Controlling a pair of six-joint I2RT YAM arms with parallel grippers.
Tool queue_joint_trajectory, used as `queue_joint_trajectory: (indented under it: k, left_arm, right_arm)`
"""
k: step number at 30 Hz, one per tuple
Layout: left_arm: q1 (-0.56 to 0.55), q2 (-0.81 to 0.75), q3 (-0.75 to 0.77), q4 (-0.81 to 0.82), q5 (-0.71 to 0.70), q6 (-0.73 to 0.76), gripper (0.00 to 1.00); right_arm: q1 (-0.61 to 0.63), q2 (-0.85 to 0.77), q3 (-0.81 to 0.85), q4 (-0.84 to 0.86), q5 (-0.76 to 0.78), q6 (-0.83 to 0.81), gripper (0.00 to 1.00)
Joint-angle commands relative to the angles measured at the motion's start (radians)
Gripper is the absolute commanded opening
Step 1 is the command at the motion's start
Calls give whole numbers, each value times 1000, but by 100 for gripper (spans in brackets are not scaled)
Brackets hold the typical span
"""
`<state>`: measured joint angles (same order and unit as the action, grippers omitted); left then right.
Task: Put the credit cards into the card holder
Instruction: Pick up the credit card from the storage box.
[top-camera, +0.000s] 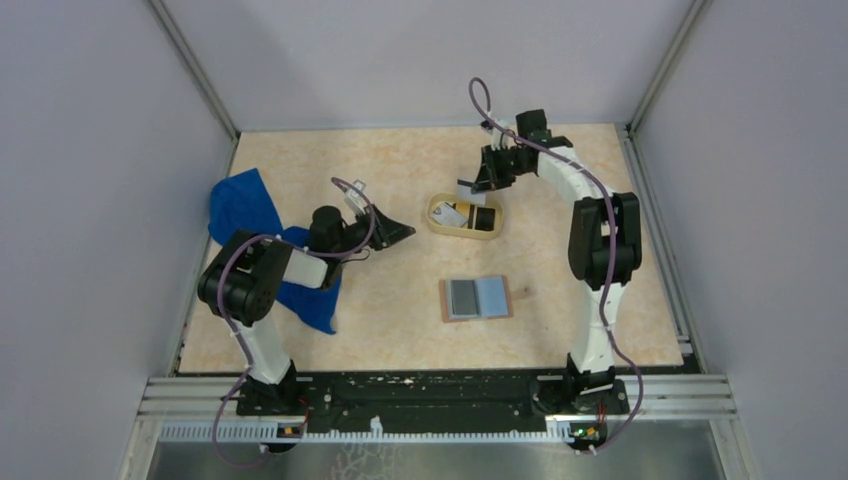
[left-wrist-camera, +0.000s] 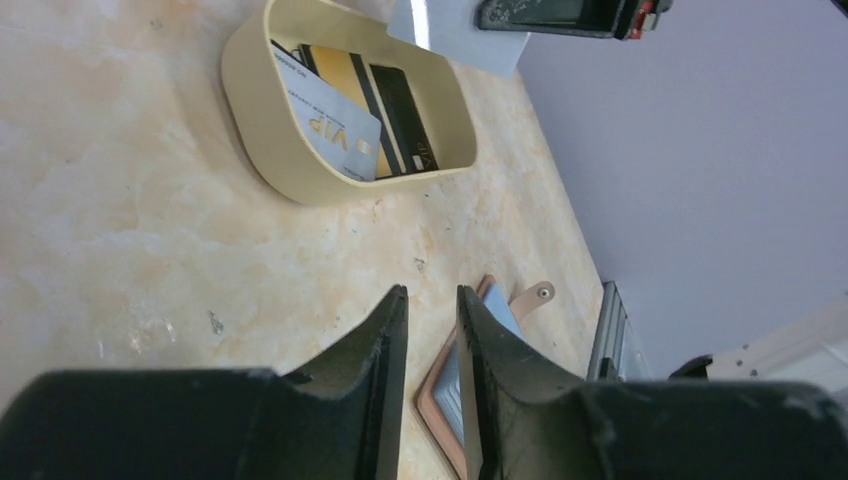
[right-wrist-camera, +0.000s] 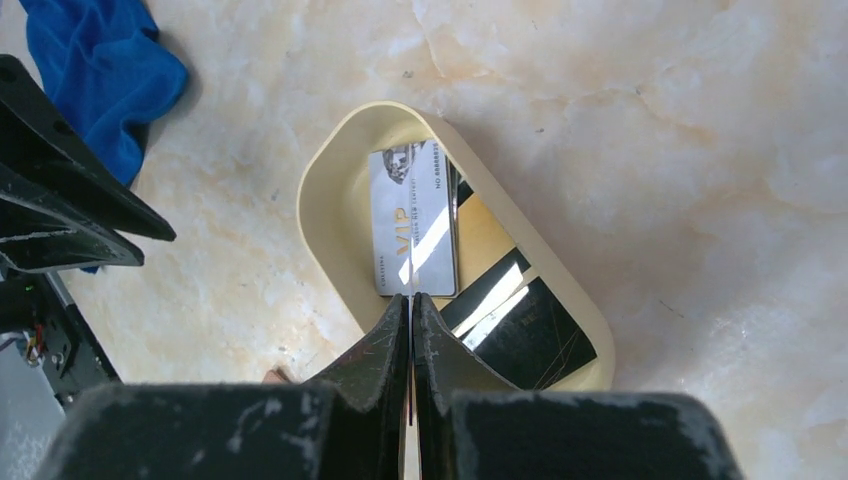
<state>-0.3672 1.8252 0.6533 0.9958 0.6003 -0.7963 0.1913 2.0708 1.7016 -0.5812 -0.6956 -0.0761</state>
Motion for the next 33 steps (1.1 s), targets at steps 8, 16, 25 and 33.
queue_joint_trajectory:
  k: [8,16,25,33]
  left_arm:
    - [33,-20,-234,795,82,-254,45]
    - [-83,-290,-357,789,93,-2,74]
    - [-169,-318,-389,796,25,-68,99]
    - [-358,-338,-419,795,-172,141,88]
  right_arm:
    - [-8,-341,-57,-36,-148,-132,0]
    - [-9,-629,-331,129,-281,-94,0]
    - [-10,-888,-787,825,-591,326,0]
    - [37,-934,-1067,1406,-545,660,0]
